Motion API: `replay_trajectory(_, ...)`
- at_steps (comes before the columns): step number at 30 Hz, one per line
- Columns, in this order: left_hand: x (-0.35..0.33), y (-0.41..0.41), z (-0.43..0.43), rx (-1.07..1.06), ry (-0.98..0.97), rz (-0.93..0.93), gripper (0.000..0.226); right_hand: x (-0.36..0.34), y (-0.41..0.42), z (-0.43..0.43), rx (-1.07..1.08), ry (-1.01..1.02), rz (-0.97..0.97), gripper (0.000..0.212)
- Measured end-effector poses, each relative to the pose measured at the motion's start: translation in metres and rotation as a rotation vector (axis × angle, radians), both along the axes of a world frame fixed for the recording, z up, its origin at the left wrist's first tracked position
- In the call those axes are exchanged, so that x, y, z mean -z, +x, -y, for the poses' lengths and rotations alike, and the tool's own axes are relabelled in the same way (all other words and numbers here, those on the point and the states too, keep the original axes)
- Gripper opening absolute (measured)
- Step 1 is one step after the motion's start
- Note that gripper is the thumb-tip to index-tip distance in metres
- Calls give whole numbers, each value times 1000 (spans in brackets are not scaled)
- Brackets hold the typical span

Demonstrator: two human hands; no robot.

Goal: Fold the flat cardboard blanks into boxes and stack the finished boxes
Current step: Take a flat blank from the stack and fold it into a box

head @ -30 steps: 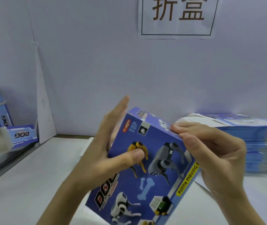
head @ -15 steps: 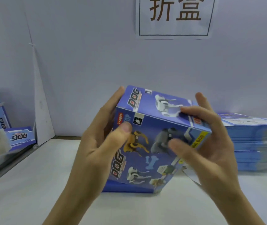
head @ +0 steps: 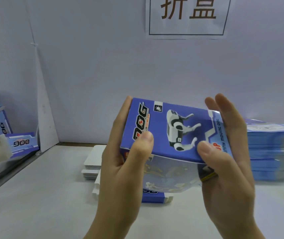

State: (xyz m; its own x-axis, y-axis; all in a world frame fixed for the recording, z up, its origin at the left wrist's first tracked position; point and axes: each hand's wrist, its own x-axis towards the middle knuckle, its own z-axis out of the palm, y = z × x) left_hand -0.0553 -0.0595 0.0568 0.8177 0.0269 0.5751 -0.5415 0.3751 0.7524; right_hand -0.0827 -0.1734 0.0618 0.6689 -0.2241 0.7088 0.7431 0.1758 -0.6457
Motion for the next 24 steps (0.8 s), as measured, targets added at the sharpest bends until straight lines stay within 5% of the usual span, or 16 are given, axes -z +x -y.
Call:
replay_trajectory(11,-3,1,-6,94,11,41,52,16,6,19,83,-83,52,59)
replay_trajectory(17,-14,2,-17,61,269,203,91,6,6,20,149,-247,100,72)
replay_trajectory(24,-12,7,-18,47,195,118,68,11,9,19,239,-319,75,62)
